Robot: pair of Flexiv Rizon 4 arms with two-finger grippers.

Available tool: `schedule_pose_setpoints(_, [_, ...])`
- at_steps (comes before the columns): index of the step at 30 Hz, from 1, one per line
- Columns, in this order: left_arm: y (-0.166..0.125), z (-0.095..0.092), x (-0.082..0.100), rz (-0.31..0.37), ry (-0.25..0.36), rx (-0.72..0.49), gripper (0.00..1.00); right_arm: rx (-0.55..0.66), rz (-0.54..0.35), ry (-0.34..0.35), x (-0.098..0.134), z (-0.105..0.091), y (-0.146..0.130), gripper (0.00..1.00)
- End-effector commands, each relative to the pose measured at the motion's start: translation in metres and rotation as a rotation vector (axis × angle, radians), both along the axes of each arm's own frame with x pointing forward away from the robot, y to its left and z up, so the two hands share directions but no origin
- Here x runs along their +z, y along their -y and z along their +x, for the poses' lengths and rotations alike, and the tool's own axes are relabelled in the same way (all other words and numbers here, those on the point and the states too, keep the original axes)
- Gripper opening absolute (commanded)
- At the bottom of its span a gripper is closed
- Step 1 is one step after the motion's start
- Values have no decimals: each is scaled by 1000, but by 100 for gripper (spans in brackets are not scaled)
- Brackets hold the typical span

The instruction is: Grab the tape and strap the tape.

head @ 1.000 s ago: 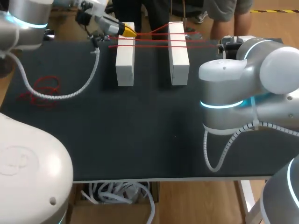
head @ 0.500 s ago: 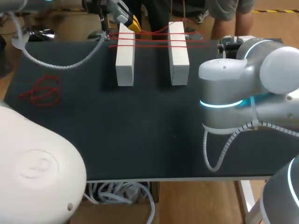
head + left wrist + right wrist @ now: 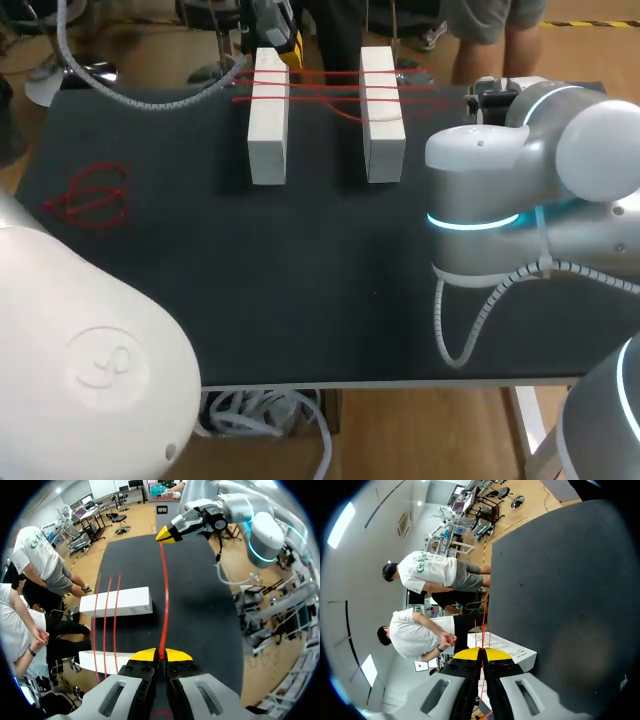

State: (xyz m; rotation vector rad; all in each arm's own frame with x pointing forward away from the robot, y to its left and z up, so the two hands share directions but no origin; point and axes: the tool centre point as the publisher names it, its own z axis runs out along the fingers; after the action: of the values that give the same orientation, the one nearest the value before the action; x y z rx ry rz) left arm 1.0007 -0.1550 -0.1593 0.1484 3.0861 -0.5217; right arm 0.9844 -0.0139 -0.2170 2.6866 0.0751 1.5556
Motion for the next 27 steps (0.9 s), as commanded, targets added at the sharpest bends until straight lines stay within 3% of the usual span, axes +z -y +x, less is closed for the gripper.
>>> schedule_pose_setpoints(1, [3,2,2,143,7,3,0,2,-1,-8,3,0,1,0])
schedule_pose_setpoints(8, [3,2,2,143,7,3,0,2,-1,-8,3,0,1,0])
schedule_pose_setpoints(10, [3,2,2,143,7,3,0,-118,-87,-65,-3,9,-2,0])
schedule_pose_setpoints(11, [3,2,2,143,7,3,0,-89,-178,52,-7,9,-2,0])
schedule_pose_setpoints(12, [3,2,2,143,7,3,0,-40,-247,241,-11,7,-3,0])
schedule_pose_setpoints(13, [3,2,2,143,7,3,0,-9,-291,315,-13,7,-5,0])
schedule_pose_setpoints(15, [3,2,2,143,7,3,0,56,-357,569,-14,6,-10,0])
schedule_pose_setpoints(16, [3,2,2,143,7,3,0,83,-381,637,-14,7,-13,0])
schedule_pose_setpoints(17, [3,2,2,143,7,3,0,84,-385,602,-11,6,-17,0])
schedule_pose_setpoints(21, [3,2,2,143,7,3,0,237,-458,817,-6,1,-26,0])
schedule_pose_setpoints(22, [3,2,2,143,7,3,0,248,-435,762,-2,-3,-26,0])
schedule_pose_setpoints(23, [3,2,2,143,7,3,0,260,-418,750,3,-5,-26,0])
schedule_pose_setpoints(27, [3,2,2,143,7,3,0,260,-418,750,3,-5,-26,0])
